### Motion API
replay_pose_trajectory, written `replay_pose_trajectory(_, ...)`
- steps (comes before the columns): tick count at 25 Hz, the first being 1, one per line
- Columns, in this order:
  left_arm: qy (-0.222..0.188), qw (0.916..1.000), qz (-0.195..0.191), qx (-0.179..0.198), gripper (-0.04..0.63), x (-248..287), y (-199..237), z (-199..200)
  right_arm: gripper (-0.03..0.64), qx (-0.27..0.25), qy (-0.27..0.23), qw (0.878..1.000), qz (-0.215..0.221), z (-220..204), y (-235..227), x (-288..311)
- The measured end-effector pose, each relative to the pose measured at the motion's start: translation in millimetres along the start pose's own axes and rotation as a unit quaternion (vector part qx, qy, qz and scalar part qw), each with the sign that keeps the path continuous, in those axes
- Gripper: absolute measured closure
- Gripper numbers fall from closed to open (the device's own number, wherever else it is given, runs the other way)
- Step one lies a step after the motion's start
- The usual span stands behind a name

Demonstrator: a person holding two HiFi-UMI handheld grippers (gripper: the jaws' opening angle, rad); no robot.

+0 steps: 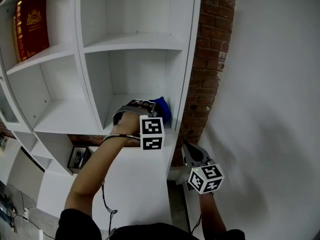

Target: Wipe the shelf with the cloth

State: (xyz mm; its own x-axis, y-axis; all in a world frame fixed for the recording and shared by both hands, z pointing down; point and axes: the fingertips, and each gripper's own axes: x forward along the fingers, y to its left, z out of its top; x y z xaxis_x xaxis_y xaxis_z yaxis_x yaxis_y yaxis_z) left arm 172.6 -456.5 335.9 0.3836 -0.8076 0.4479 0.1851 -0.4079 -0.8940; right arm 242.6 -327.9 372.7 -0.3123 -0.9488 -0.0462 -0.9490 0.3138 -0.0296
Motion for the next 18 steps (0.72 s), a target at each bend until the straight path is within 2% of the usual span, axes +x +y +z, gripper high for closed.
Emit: replay_pose_trajectory(18,0.057,0.9978,0.006,-0.032,0.508,-8,-4,-54,0.597,0.010,-0.006,1.000,0.028,-3,18,12)
